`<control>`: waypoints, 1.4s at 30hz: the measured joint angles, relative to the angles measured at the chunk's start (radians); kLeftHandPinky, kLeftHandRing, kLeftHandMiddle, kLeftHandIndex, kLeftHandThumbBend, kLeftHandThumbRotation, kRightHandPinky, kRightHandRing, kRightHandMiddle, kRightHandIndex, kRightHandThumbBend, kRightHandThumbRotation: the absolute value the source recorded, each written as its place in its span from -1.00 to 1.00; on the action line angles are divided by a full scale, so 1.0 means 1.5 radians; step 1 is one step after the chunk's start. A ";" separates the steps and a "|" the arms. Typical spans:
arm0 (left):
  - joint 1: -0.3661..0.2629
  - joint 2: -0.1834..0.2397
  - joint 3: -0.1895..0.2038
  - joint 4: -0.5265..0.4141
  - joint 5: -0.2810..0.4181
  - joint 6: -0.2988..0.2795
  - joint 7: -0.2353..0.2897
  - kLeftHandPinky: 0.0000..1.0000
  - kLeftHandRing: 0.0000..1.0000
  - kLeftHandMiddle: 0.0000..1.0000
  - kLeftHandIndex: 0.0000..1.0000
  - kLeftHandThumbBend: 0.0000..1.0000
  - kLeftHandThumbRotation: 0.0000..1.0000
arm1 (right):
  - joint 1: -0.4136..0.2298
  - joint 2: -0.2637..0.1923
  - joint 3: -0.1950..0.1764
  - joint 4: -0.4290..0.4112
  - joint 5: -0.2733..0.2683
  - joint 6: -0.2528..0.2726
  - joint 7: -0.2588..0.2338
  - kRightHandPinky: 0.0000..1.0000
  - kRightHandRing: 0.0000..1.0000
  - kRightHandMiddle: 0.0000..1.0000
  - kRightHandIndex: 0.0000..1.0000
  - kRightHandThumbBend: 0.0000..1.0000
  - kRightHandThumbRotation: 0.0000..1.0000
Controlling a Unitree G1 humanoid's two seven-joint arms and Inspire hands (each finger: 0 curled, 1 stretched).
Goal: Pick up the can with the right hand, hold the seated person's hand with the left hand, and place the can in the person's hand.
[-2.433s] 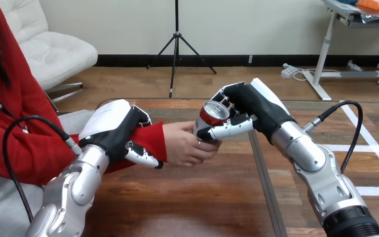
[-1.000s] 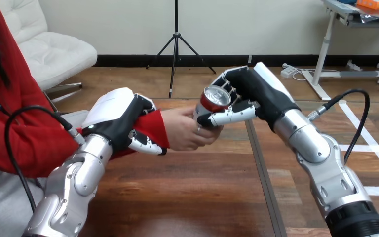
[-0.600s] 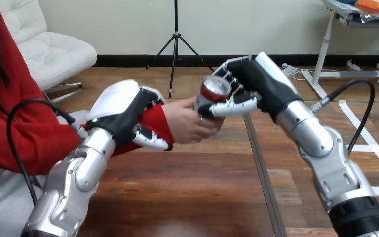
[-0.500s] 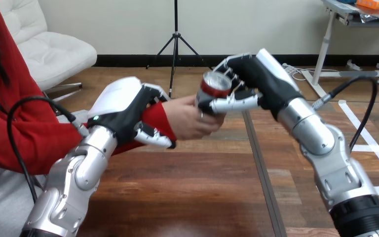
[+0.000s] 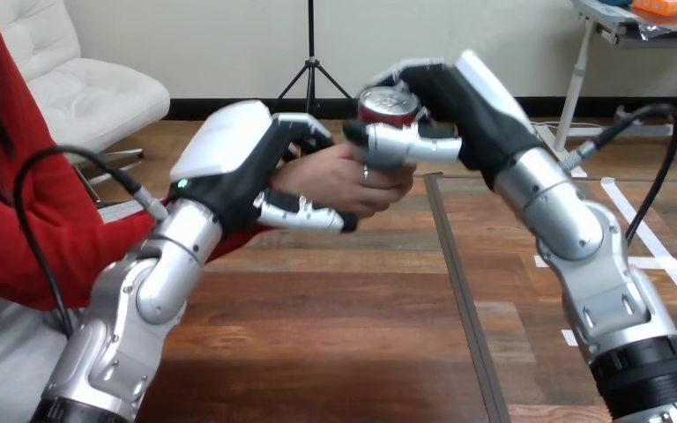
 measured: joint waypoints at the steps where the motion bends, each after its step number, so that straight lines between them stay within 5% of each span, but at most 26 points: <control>1: -0.001 0.000 0.000 -0.003 -0.001 0.000 0.000 0.04 0.27 0.36 0.35 0.88 -0.05 | -0.001 -0.001 0.000 -0.003 0.001 -0.001 0.000 -0.04 0.13 0.21 0.26 0.79 1.00; 26: -0.001 0.018 0.000 -0.041 -0.030 -0.010 -0.023 0.02 0.28 0.39 0.41 0.96 0.14 | -0.003 -0.003 0.003 -0.017 0.027 -0.019 0.028 0.06 0.24 0.33 0.34 1.00 1.00; 42: 0.045 0.018 0.001 -0.076 -0.055 -0.005 -0.035 0.18 0.44 0.50 0.52 1.00 0.15 | 0.011 -0.005 0.003 -0.039 0.031 -0.016 0.046 0.11 0.32 0.42 0.43 1.00 1.00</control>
